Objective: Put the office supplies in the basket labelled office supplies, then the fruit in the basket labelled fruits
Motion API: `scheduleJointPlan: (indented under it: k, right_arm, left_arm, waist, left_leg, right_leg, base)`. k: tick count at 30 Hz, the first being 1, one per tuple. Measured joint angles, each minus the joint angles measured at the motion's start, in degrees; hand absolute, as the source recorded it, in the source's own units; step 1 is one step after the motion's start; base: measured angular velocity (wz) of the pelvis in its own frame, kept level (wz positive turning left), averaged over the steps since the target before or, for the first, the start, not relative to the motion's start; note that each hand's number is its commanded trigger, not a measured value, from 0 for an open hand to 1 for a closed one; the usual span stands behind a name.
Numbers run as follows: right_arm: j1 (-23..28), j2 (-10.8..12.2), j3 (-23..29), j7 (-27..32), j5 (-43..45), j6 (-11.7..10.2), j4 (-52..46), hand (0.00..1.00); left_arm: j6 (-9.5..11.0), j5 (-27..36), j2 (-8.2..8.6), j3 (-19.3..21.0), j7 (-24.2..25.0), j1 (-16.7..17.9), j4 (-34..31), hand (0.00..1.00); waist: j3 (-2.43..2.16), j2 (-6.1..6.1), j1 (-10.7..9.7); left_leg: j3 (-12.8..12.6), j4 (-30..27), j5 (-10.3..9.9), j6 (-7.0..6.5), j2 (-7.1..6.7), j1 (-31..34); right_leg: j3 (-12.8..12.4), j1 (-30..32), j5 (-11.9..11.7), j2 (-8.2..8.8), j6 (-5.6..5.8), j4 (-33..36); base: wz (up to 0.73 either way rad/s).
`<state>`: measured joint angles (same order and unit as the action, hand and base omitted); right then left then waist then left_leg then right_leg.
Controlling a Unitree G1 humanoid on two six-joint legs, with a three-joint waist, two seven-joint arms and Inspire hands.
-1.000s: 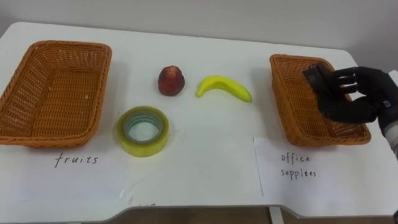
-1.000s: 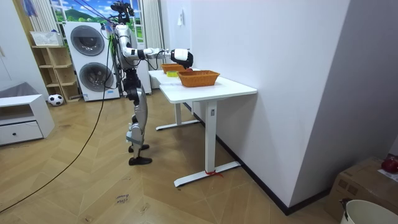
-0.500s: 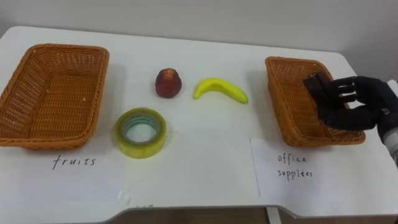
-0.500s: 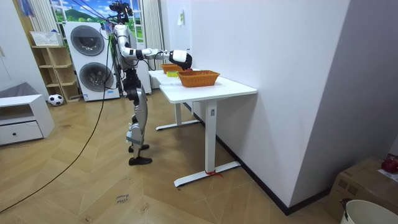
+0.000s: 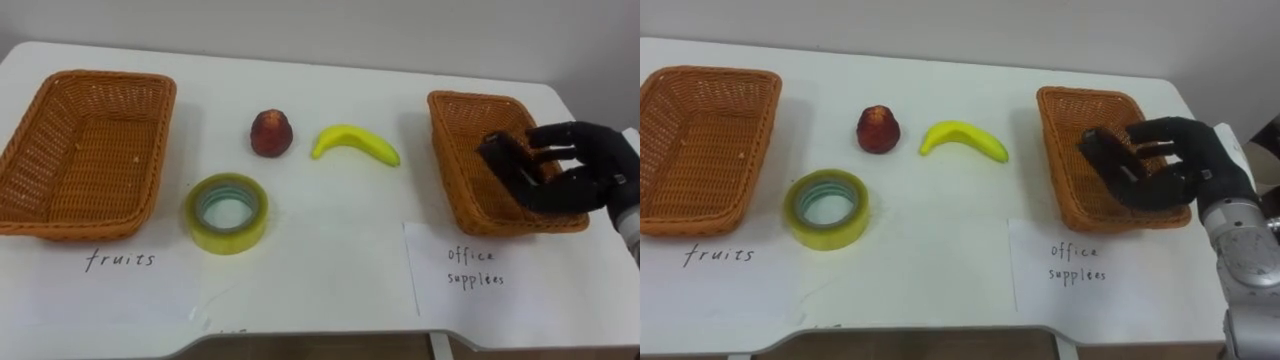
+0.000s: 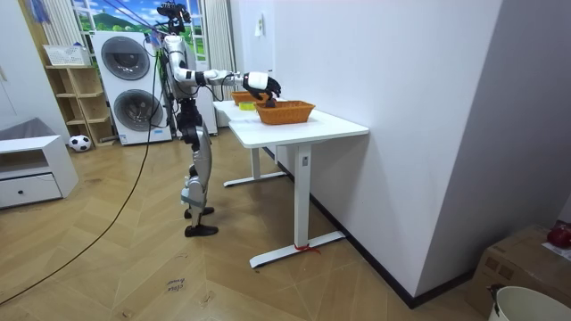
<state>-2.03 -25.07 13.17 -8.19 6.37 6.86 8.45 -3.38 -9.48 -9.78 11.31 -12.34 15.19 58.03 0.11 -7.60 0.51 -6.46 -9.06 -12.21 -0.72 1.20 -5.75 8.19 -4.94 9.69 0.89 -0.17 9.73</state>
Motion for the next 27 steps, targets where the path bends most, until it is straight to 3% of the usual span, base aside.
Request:
scheduleJointPlan:
  k: [27]
  right_arm:
    - [0.00, 0.00, 0.00, 0.05, -0.73, 0.00, -0.01, 0.00]
  left_arm:
    - [0.00, -0.04, 0.04, 0.64, 0.00, -0.37, 0.00, 0.00]
  waist:
    - [-0.03, -0.04, 0.13]
  left_leg:
    - [-0.13, 0.57, 0.00, 0.00, 0.00, -0.44]
  right_leg:
    - [-0.22, -0.03, 0.00, -0.05, 0.00, -0.01]
  base:
    - [0.00]
